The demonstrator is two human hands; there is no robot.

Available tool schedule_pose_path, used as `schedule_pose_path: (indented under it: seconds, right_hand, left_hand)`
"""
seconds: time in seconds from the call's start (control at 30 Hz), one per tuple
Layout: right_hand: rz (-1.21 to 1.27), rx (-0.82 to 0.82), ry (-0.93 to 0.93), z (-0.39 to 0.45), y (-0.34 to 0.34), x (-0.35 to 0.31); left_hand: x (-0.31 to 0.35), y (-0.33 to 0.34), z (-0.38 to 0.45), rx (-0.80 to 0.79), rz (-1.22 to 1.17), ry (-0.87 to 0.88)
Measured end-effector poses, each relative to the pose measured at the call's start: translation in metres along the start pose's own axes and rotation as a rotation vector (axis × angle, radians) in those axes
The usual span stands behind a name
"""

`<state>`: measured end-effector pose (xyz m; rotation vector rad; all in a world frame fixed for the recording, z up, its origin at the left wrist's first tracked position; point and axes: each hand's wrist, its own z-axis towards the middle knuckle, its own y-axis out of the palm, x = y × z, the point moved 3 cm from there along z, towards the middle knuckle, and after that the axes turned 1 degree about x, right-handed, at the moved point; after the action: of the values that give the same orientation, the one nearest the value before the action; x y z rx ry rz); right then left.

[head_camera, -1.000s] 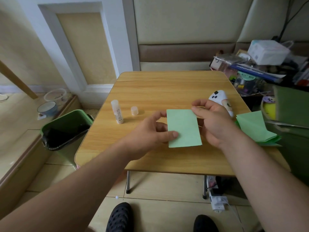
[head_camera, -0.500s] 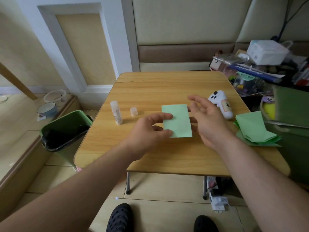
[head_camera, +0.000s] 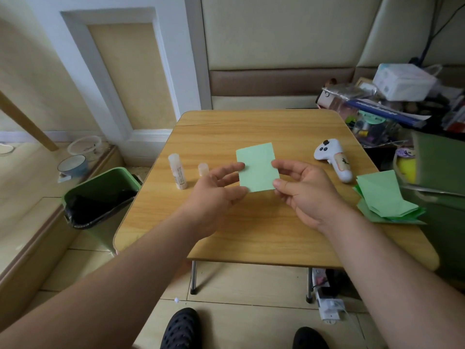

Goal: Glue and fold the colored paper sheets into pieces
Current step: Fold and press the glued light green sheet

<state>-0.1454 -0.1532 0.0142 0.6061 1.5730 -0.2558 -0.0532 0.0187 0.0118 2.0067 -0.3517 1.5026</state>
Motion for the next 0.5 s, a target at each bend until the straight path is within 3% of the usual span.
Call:
schedule_pose_path:
  seconds: [0.17, 0.4, 0.5]
  right_hand:
    - [-0.234, 0.134, -0.094, 0.006, 0.005, 0.008]
    - [-0.402, 0.112, -0.119, 0.018, 0.032, 0.016]
    - [-0.671, 0.135, -0.146, 0.021, 0.039, 0.015]
  left_hand:
    - [-0.005, -0.006, 0.005, 0.085, 0.12, -0.021]
    - [0.007, -0.018, 0.013, 0.329, 0.462, 0.122]
    - [0.011, -0.024, 0.021, 0.409, 0.494, 0.115]
